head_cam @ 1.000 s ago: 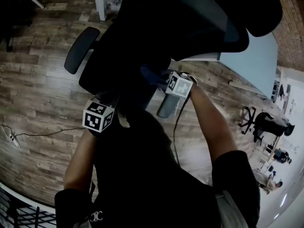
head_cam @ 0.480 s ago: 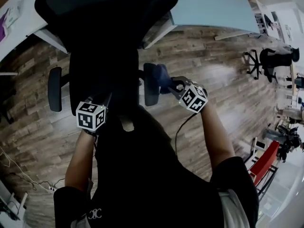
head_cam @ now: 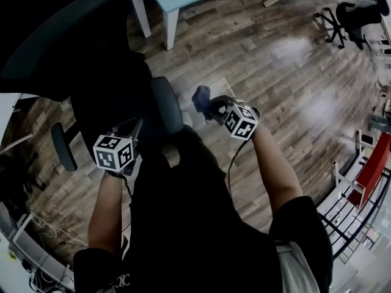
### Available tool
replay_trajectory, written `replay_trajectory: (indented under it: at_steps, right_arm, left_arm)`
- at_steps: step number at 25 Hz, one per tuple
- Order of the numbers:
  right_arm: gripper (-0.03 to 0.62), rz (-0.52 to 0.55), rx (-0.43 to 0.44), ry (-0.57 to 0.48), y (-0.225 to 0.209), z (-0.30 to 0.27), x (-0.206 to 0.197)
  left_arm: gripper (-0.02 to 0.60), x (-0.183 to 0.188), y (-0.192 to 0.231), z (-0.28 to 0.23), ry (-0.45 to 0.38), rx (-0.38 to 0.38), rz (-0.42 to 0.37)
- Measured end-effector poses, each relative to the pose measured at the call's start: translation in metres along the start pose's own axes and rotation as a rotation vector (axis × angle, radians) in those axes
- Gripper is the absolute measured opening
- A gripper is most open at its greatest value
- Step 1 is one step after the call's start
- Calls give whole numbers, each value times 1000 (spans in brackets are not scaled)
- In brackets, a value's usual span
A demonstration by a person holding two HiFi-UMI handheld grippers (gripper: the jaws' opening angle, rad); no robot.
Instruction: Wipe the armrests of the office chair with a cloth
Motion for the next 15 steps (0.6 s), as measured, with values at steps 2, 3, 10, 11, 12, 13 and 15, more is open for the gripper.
replay_trajectory:
  at_steps: [2,3,10,11,12,13,15]
  right_arm:
    - [66,24,52,-13,-5,-17,-5]
    - [66,41,78,-23,-8,-25,-6]
    - [66,151,233,-77,-36,-80,-5]
    - [66,160,254,-83,-40,-89,-3]
    - [66,164,274,-91,-43,-98,-1]
    - [66,165,291,-101,-46,-107,1]
    - [66,159,317,-122,-53,-122,4]
  left_arm:
    - [6,8,-11,-9,14,2,-5]
    - [6,11,-15,-13,24,9,-11]
    - [6,21,-42,-41,99,74,-7]
    - [6,22,-43,-43,107,84,1]
    - [6,22,-43,-44,116,92,16]
    - [6,22,-44,-45,122,99,37]
    - [6,22,-45,-46,127,109,83]
Point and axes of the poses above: the fingertips, and each gripper's own axes: z backward along the fingers, y to its left, x out of its top, the point moved 9 cm from there along z, backward along the fingers, and after that the axes turned 9 degrees about x, right-handed, at the moved point
